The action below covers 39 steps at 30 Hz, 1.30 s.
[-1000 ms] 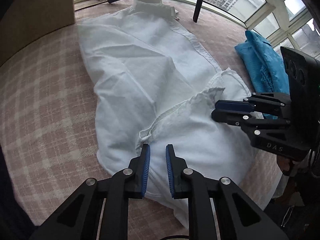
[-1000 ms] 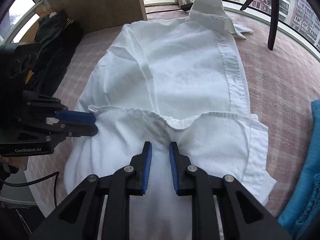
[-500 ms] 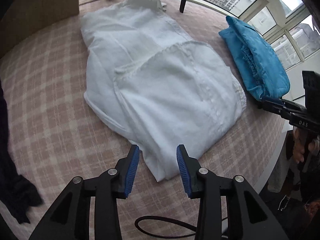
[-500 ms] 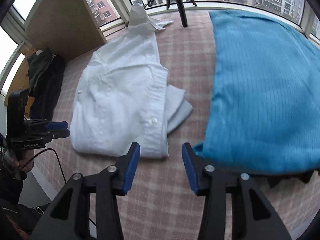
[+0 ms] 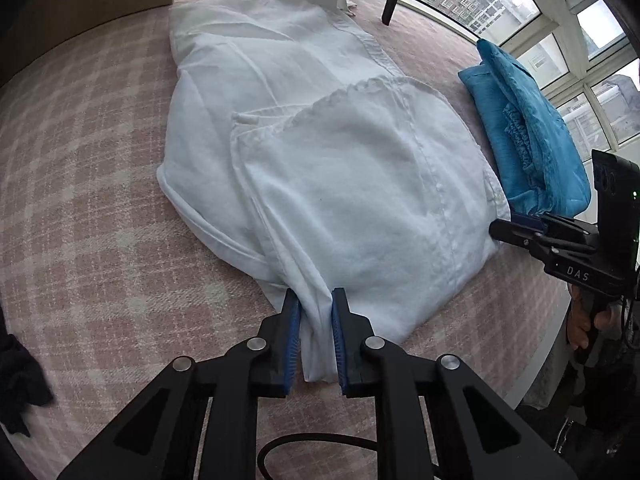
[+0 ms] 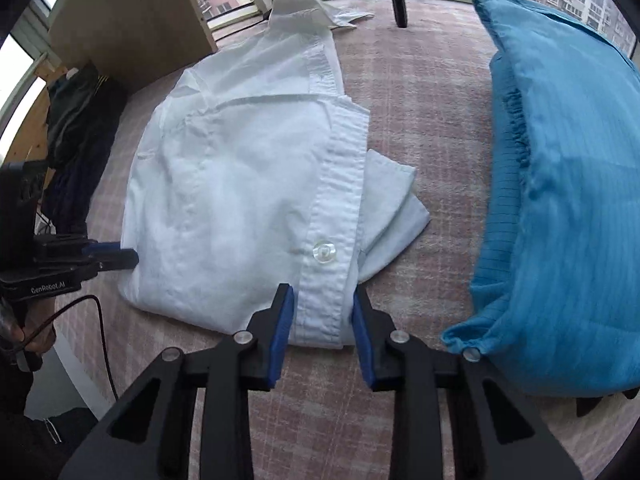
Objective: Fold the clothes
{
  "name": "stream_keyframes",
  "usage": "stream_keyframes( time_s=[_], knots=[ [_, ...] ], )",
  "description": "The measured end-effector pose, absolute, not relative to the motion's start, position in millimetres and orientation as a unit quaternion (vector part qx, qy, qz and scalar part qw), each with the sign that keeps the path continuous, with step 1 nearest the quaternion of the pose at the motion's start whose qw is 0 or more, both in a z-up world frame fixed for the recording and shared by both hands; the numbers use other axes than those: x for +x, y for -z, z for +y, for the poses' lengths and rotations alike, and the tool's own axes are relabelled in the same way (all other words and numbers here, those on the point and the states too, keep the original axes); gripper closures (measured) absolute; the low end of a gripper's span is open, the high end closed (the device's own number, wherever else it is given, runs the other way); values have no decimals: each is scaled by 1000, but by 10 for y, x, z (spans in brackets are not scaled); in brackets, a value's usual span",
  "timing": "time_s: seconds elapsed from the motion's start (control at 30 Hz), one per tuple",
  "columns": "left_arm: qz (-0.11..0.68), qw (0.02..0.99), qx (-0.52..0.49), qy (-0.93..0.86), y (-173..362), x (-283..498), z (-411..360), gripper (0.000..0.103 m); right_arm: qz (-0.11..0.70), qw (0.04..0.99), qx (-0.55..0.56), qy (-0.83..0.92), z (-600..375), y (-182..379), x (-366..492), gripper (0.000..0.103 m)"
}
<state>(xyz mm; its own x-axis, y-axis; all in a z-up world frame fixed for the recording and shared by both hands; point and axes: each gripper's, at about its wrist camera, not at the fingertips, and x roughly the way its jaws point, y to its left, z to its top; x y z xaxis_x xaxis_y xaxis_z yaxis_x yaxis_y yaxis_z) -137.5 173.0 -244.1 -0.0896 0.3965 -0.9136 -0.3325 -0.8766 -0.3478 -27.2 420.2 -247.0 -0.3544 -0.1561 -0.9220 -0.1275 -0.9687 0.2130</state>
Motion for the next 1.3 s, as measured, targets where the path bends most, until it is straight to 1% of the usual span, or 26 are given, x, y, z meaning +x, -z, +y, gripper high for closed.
stream_keyframes(
  time_s=[0.1, 0.2, 0.23, 0.27, 0.37, 0.5, 0.67, 0.77, 0.8, 0.83, 0.87, 0.9, 1.1, 1.17, 1.3],
  knots=[
    [-24, 243, -625, -742, 2344, -1411, 1610, 85, -122, 13, 557, 822, 4183, 2341, -316, 74],
    [3, 236, -596, -768, 2103, -1500, 1491, 68, -124, 17, 539, 833, 4180, 2153, -342, 72],
    [9, 235, -585, -776, 2019, -1545, 1457, 64, -124, 18, 533, 837, 4179, 2091, -350, 72],
    [12, 243, -576, -781, 1968, -1637, 1448, 62, -125, 19, 527, 840, 4178, 2029, -359, 72],
    [37, 253, -562, -786, 1929, -1865, 1561, 61, -117, 31, 513, 850, 4123, 1878, -436, 72],
    [87, 280, -555, -779, 2079, -2006, 1883, 61, -101, 48, 525, 843, 3976, 1949, -591, 72],
    [132, 297, -569, -755, 2266, -2088, 2002, 61, -103, 52, 544, 831, 3959, 2111, -650, 72],
    [130, 302, -566, -756, 2291, -2109, 1995, 64, -108, 48, 549, 828, 3992, 2160, -644, 72],
    [123, 304, -563, -759, 2269, -2111, 1982, 70, -111, 45, 550, 827, 4009, 2173, -640, 72],
    [116, 307, -559, -762, 2247, -2113, 1968, 86, -115, 42, 551, 825, 4031, 2181, -636, 72],
    [107, 313, -559, -761, 2225, -2117, 1956, 91, -120, 39, 552, 824, 4053, 2185, -627, 72],
    [101, 319, -557, -760, 2187, -2088, 1949, 94, -124, 35, 552, 824, 4075, 2173, -601, 72],
    [59, 357, -545, -756, 1932, -1867, 1909, 97, -136, 9, 532, 835, 4188, 1913, -315, 72],
    [48, 376, -537, -754, 1770, -1680, 1929, 97, -147, -2, 519, 842, 4249, 1786, -177, 72],
    [50, 435, -512, -739, 1397, -1144, 2075, 98, -156, -22, 485, 860, 4345, 1484, 69, 72]
  ],
)
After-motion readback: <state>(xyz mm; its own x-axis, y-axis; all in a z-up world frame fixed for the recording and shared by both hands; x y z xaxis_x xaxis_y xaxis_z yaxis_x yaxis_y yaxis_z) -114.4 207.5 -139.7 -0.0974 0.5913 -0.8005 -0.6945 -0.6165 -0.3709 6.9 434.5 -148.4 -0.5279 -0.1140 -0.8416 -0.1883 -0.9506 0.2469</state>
